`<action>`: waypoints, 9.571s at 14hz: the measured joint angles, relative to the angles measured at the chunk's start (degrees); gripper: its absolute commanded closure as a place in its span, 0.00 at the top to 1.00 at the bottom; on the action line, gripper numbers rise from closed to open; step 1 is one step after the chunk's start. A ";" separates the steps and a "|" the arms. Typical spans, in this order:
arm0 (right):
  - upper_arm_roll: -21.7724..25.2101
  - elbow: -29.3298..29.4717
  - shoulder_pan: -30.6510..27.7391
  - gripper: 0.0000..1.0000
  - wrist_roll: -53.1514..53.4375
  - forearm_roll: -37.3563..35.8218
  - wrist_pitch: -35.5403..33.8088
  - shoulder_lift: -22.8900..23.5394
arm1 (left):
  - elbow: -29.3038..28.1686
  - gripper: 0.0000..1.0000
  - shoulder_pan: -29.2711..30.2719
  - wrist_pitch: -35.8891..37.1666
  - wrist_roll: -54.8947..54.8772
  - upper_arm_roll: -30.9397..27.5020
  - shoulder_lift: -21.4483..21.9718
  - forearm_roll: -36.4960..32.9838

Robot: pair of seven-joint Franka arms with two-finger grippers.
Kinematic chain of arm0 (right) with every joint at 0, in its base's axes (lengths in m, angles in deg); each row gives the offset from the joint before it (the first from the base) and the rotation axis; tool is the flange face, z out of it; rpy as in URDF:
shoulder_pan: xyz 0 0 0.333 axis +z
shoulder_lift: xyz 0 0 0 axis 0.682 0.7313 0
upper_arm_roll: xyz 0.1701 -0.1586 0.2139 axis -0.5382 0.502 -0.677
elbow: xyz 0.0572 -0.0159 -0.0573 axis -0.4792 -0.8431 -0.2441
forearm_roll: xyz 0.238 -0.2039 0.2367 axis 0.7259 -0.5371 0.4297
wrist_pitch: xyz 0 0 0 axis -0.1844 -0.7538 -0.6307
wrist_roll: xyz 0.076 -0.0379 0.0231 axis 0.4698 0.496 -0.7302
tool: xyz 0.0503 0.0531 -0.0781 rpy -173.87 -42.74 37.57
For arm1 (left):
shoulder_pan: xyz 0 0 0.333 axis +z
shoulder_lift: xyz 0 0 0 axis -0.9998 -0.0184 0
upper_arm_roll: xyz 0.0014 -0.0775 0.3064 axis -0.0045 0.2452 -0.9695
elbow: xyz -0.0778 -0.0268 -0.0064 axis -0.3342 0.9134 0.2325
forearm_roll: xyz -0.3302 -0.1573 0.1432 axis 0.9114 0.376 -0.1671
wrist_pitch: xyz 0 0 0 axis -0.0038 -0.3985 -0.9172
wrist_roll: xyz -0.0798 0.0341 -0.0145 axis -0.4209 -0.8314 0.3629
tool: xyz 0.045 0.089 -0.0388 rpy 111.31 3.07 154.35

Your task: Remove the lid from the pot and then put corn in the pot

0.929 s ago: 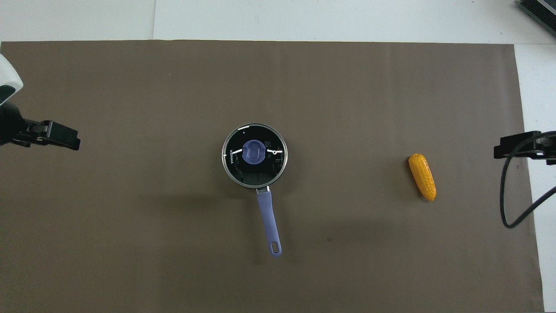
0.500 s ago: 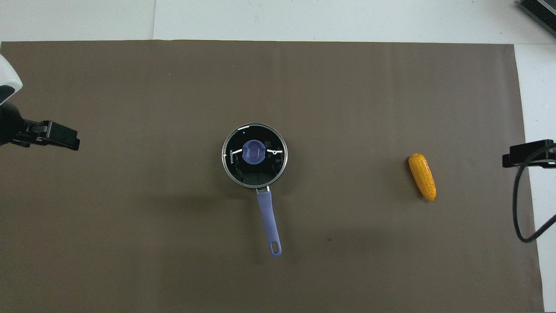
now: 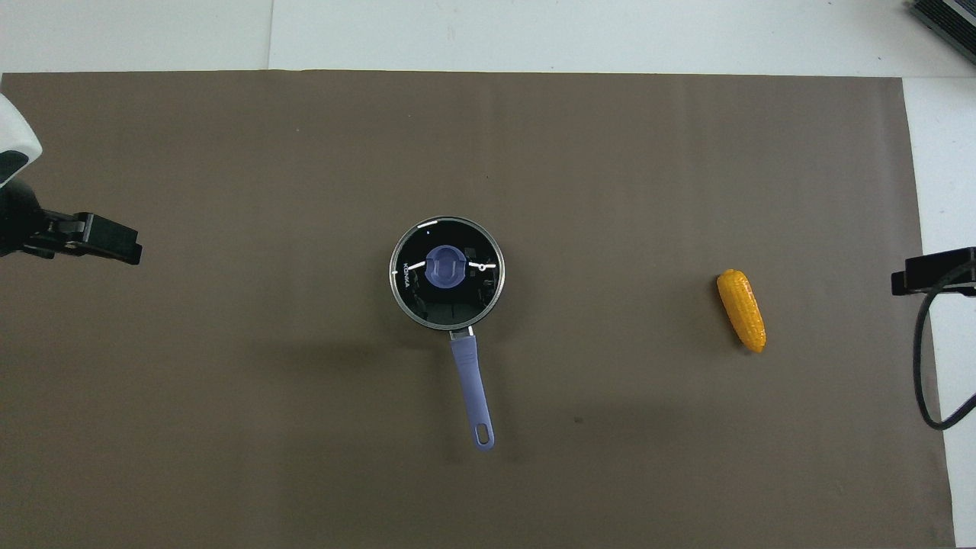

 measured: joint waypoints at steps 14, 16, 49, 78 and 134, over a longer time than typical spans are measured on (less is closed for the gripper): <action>-0.06 0.21 0.02 1.00 -1.35 -0.32 0.00 0.00 | -0.71 1.00 -12.40 -4.41 8.28 0.22 -0.43 0.00; -0.12 0.21 0.02 1.00 -1.35 -0.32 0.00 0.00 | -0.71 1.00 -14.99 -5.93 10.90 0.31 -1.04 0.01; 0.15 0.21 0.00 1.00 -1.37 -0.32 0.00 0.00 | -1.79 0.68 -32.32 -24.40 37.27 -0.31 -19.79 -1.63; -0.58 -9.66 1.22 1.00 -7.01 -0.30 13.31 1.65 | 0.97 0.00 -8.60 -9.92 12.66 -1.94 -11.45 0.52; -5.93 19.29 32.64 0.00 38.39 0.46 23.50 39.66 | -3.47 1.00 1.85 2.59 0.87 -0.42 3.08 0.31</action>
